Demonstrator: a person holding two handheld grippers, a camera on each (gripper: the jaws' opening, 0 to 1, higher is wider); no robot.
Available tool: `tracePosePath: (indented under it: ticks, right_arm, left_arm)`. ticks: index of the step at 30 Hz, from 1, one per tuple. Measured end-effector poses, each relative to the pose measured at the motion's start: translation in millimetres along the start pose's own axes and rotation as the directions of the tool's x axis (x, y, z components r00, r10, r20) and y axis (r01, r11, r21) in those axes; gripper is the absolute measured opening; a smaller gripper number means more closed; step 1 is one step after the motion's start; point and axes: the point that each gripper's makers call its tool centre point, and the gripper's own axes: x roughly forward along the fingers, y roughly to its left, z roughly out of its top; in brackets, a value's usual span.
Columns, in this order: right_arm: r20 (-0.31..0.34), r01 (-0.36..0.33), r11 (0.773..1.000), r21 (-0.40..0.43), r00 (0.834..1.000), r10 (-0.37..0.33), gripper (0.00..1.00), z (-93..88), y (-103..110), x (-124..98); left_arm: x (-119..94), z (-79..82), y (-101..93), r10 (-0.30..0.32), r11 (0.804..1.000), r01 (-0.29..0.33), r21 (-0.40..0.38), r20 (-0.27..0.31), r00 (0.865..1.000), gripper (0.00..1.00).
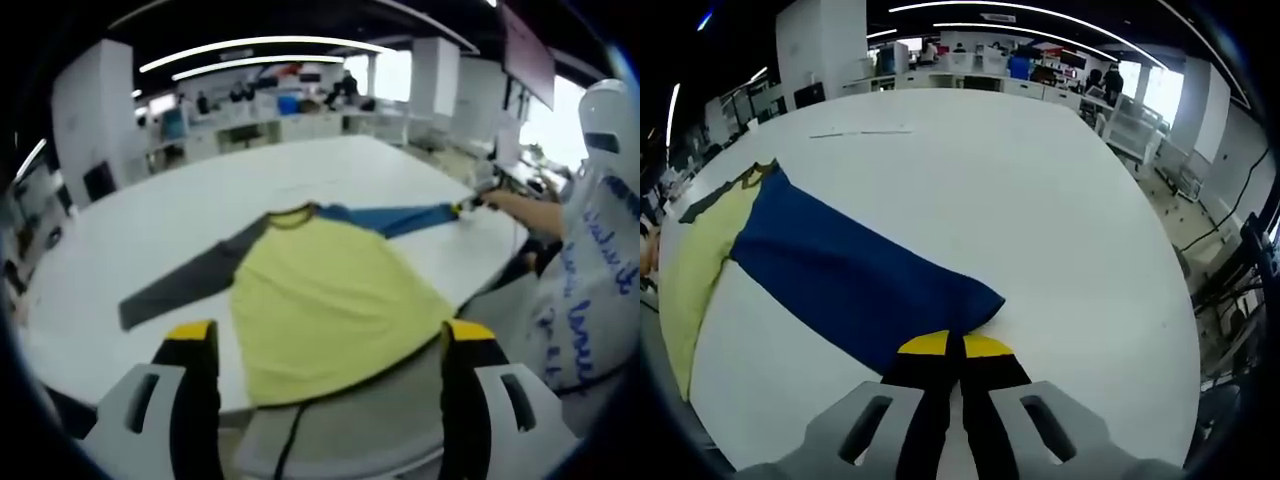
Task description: Fold the garment on the visible template until the final outline fits inside the template.
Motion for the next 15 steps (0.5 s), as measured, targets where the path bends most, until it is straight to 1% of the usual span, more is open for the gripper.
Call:
tracePosePath:
  ticks: [7,15]
  right_arm:
    - [0.001,0.008,1.000,-0.015,1.000,-0.008,0.02,5.4,0,-6]
    - [0.008,0.020,0.999,-0.042,1.000,-0.019,0.02,18.0,1,-14]
  left_arm:
    - [-4,0.3,5.9,0.004,1.000,-0.004,-0.006,0.015,1.000,0.89]
    - [-6,3.1,7.1,-0.005,1.000,0.005,0.000,0.032,0.999,0.91]
